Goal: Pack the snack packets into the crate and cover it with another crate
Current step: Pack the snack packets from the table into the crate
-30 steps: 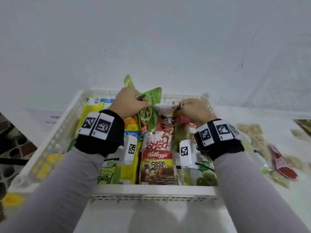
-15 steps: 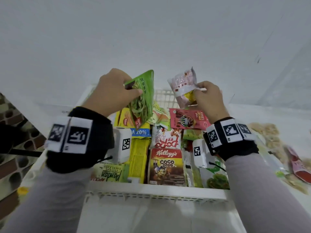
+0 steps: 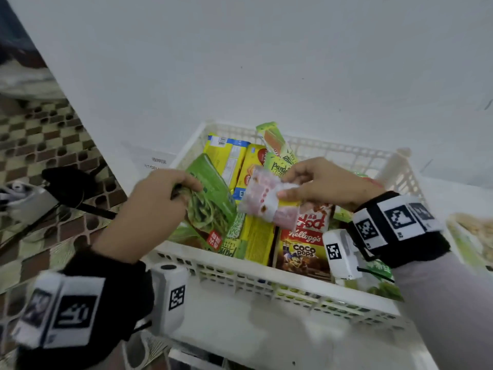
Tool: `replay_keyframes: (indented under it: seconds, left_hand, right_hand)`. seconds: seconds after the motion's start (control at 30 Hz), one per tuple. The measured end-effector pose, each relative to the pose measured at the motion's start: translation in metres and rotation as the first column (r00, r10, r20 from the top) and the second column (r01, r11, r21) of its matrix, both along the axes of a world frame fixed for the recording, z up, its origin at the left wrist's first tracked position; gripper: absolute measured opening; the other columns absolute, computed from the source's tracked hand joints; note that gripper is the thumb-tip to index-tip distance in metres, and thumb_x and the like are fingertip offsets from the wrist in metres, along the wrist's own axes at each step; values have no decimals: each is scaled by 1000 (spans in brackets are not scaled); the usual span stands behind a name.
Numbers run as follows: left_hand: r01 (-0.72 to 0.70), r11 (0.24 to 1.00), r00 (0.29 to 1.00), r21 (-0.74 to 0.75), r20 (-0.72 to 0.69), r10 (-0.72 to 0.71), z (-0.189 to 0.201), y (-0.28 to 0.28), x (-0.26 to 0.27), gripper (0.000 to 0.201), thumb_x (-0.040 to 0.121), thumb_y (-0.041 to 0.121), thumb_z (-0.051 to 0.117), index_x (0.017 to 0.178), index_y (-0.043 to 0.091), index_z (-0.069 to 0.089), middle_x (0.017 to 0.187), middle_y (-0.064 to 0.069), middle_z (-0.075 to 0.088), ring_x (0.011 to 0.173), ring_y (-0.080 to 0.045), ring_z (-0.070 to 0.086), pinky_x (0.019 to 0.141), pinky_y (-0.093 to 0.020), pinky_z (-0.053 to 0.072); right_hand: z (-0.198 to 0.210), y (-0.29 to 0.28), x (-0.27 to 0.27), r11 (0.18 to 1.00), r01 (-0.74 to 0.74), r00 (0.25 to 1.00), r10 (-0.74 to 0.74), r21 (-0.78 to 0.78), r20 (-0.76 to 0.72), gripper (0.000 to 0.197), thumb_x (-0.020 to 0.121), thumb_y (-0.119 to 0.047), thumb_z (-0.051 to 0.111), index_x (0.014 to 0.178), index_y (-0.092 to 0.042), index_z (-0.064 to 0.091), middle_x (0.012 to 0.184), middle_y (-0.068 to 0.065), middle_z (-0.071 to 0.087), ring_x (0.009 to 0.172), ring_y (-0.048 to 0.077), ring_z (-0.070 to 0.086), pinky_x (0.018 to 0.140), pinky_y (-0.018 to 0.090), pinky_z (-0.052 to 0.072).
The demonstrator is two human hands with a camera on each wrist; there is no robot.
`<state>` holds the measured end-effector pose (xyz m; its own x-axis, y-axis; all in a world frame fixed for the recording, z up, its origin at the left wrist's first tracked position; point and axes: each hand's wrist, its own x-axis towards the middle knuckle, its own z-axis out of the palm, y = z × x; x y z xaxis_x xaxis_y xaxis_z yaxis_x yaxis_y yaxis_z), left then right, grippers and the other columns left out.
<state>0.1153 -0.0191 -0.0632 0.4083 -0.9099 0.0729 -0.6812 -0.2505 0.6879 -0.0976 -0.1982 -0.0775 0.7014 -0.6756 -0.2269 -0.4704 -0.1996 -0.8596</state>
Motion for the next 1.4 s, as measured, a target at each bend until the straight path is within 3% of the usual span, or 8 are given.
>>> replay_keyframes:
  seconds: [0.1, 0.23, 0.4, 0.57, 0.83, 0.97, 1.17, 1.4]
  left_hand:
    - [-52, 996, 997, 77, 59, 48, -10, -5, 2, 31, 87, -5, 45, 92, 19, 64, 96, -11, 60, 66, -23, 58, 59, -27, 42]
    - [-130, 964, 973, 232, 219, 79, -17, -9, 0, 27, 87, 2, 47, 106, 15, 60, 107, -13, 58, 77, -24, 51, 66, -29, 39]
    - [-248, 906, 871, 342, 488, 54, -14, -10, -16, 19, 87, 14, 54, 106, 16, 55, 109, -11, 56, 102, -32, 55, 74, -36, 41]
    - [-263, 864, 759, 430, 645, -90, -9, -10, -32, 16, 82, 20, 62, 94, 19, 52, 105, -6, 59, 101, -29, 58, 67, -32, 34]
    - [20, 808, 891, 589, 356, -282, -23, -24, -21, 71, 74, 24, 74, 136, 37, 42, 137, -5, 43, 124, -25, 45, 101, -40, 42]
    - [68, 774, 894, 629, 307, -328, -28, -31, -15, 69, 76, 23, 74, 137, 34, 44, 141, -2, 46, 128, -21, 42, 105, -35, 38]
    - [47, 777, 901, 628, 308, -304, -34, -30, -13, 74, 74, 26, 75, 139, 37, 39, 140, -10, 40, 129, -23, 39, 106, -34, 35]
    - [62, 797, 903, 601, 306, -301, -20, -20, -14, 52, 83, 41, 65, 132, 31, 50, 137, -1, 48, 126, -18, 43, 101, -30, 35]
  right_hand:
    - [-3, 6, 15, 982, -190, 971, 186, -8, -149, 14, 85, -13, 67, 91, -1, 64, 66, 2, 70, 53, 8, 66, 50, 16, 53]
    - [-9, 18, 32, 919, -391, 857, 382, 47, -346, 23, 93, -22, 58, 96, 0, 64, 46, -13, 56, 55, 9, 65, 72, 36, 57]
    - [-15, 36, 47, 892, -450, 773, 364, -44, -520, 24, 92, -28, 58, 91, -6, 68, 90, 13, 70, 72, 27, 71, 64, 33, 60]
    - [-15, 40, 49, 851, -488, 748, 292, -195, -597, 21, 90, -23, 60, 78, -7, 66, 62, -2, 57, 55, 17, 56, 53, 26, 51]
    - [-13, 45, 44, 814, -509, 742, 250, -280, -622, 19, 86, -19, 64, 95, -4, 72, 82, 9, 70, 63, 18, 61, 58, 25, 50]
    - [-7, 47, 41, 738, -550, 755, 238, -392, -611, 29, 81, -19, 66, 110, -19, 61, 97, -1, 62, 88, 18, 58, 75, 34, 53]
    - [-7, 57, 40, 712, -678, 665, 488, -182, -565, 48, 76, -29, 75, 118, -25, 53, 82, -10, 53, 68, 0, 47, 56, 20, 35]
    - [-17, 57, 49, 659, -745, 567, 545, -103, -618, 55, 79, -19, 73, 126, -18, 44, 76, -5, 47, 71, 18, 46, 54, 24, 37]
